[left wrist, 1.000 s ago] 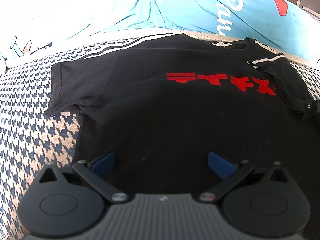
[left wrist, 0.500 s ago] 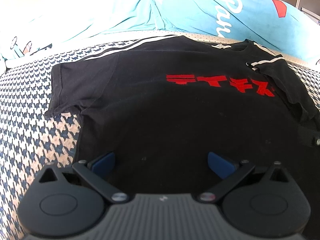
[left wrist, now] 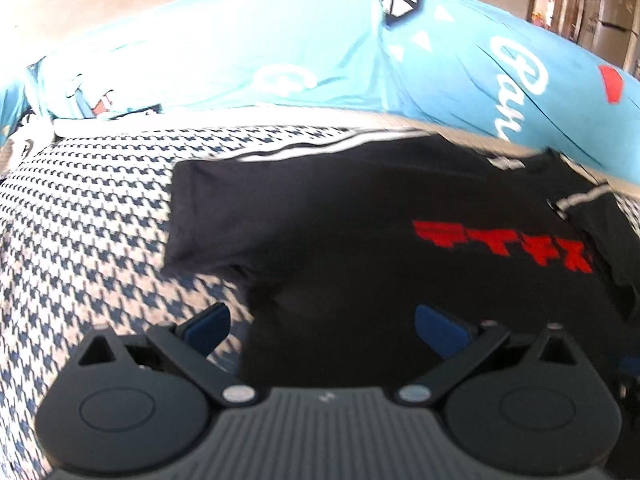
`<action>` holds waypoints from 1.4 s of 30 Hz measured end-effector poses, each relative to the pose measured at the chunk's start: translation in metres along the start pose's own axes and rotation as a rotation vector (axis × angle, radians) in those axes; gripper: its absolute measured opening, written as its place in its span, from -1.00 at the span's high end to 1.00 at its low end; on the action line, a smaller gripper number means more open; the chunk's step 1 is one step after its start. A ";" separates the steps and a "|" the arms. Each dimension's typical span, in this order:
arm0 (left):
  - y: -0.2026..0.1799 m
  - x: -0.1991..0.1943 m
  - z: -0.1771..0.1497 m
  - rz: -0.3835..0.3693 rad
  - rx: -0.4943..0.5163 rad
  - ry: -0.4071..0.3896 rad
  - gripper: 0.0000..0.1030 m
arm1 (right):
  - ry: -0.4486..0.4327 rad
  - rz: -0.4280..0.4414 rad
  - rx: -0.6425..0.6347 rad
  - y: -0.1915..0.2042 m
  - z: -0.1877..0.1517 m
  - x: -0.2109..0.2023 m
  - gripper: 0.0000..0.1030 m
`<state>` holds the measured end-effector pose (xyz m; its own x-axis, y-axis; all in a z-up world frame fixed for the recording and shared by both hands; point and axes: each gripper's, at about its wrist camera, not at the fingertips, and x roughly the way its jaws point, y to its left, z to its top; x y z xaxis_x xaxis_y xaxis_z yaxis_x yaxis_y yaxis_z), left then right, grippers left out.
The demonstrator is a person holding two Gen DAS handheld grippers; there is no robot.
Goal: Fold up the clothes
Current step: 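Open the right tool and release the folded edge, then lower the left tool onto the striped side edge and close it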
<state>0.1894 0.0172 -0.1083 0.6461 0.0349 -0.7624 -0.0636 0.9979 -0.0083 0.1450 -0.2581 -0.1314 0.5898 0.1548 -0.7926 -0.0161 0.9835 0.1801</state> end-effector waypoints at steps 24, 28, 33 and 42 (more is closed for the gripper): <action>0.126 0.043 0.054 0.053 -0.329 -0.032 -0.57 | 0.008 -0.034 -0.139 0.023 -0.006 0.013 -0.59; 0.127 0.055 0.057 0.050 -0.323 -0.028 -0.57 | 0.007 -0.035 -0.152 0.024 -0.008 0.014 -0.61; 0.129 0.069 0.060 0.051 -0.333 -0.025 -0.59 | 0.009 -0.039 -0.171 0.027 -0.009 0.016 -0.67; 0.122 0.080 0.066 0.046 -0.276 -0.064 -0.18 | 0.010 -0.043 -0.200 0.030 -0.010 0.019 -0.72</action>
<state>0.2832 0.1449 -0.1275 0.6838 0.0915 -0.7239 -0.2927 0.9432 -0.1573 0.1478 -0.2251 -0.1467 0.5852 0.1123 -0.8031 -0.1515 0.9881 0.0277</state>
